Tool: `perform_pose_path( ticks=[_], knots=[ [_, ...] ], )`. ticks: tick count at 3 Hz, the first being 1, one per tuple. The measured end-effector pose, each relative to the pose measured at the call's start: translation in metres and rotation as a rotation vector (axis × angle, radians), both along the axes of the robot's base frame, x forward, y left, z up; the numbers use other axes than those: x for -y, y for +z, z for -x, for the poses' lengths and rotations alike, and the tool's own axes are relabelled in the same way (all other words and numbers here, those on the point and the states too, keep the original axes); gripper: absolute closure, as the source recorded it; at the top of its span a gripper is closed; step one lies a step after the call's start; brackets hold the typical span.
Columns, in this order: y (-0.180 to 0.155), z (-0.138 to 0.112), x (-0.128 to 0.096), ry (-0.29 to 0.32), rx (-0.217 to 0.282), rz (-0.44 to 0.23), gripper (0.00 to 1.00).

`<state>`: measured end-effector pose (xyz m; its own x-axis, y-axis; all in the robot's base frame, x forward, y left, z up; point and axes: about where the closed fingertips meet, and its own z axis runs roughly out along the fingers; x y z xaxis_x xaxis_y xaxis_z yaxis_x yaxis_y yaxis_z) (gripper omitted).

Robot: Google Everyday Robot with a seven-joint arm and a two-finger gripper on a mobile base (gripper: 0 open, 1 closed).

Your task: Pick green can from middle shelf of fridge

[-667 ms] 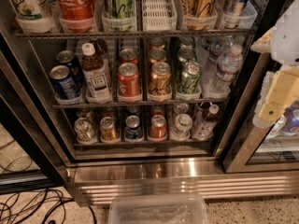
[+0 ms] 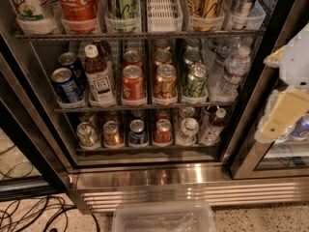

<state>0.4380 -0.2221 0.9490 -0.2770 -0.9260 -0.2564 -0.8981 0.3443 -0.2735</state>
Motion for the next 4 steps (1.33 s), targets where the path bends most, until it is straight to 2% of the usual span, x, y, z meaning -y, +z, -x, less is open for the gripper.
perform_pose_path(
  ticks=[1,2,3,4],
  knots=[
    [-0.035,-0.014,-0.005,-0.045,0.038,-0.069,0.00],
    [-0.033,-0.022,-0.006,-0.049,0.075,-0.073,0.00],
    [-0.033,-0.022,-0.006,-0.049,0.075,-0.073,0.00],
    [-0.043,-0.025,-0.010,-0.080,0.105,-0.113,0.00]
  ],
)
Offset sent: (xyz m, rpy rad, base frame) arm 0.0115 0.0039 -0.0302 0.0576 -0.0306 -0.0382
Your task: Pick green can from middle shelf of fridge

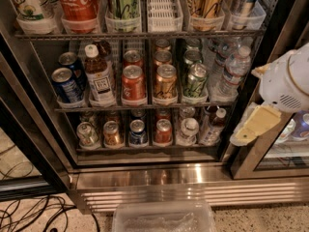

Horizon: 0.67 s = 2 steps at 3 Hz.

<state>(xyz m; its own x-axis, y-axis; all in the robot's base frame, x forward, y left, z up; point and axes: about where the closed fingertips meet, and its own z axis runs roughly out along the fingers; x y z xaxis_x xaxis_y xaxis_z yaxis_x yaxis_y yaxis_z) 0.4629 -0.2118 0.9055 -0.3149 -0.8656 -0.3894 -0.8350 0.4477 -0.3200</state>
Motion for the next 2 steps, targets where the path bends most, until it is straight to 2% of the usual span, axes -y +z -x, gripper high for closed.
perform_pose_path(
  ticks=[2],
  knots=[
    [-0.046,-0.012,-0.011,-0.140,0.122,-0.146,0.00]
  ],
)
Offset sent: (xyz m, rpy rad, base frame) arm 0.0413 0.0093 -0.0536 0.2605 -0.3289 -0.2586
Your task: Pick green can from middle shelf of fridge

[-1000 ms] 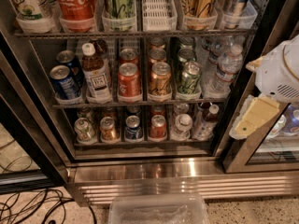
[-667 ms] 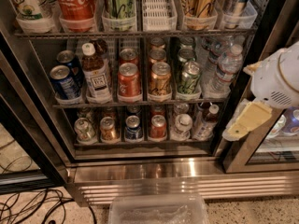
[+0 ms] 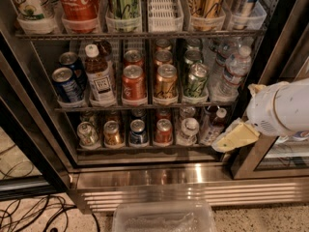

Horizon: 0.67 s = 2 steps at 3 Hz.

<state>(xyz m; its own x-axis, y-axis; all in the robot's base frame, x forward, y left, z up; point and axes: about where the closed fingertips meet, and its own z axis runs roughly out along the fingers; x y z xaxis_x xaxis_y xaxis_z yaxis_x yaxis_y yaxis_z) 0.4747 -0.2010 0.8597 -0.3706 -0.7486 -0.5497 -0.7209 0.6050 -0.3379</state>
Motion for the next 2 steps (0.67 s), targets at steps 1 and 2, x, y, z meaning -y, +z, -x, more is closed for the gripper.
perform_pose_path(
  ticks=[1,2],
  knots=[
    [-0.012,-0.013,-0.004,-0.051,0.087,-0.082,0.00],
    [-0.006,-0.028,-0.017,-0.065,0.172,-0.160,0.00]
  ],
)
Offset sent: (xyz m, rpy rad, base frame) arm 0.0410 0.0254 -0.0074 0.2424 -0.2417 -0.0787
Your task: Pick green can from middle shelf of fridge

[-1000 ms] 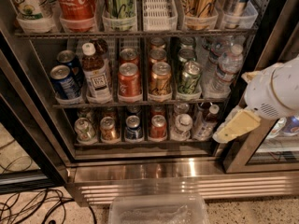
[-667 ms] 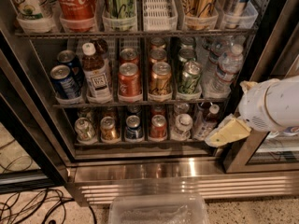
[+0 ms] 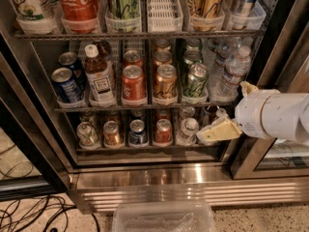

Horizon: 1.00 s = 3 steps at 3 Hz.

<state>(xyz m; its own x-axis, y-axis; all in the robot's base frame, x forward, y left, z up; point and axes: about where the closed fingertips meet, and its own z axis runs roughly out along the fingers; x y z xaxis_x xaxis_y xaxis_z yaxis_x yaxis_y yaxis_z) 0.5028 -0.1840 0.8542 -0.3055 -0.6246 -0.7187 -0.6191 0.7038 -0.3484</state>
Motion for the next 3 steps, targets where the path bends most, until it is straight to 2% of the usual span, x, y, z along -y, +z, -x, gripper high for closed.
perform_pose_path(
  ticks=[1,2,3],
  knots=[
    [0.000,0.000,0.000,0.000,0.000,0.000,0.00],
    [-0.002,-0.005,-0.002,-0.028,0.059,-0.016,0.00],
    [-0.011,-0.015,-0.010,-0.075,0.152,-0.073,0.00]
  ],
)
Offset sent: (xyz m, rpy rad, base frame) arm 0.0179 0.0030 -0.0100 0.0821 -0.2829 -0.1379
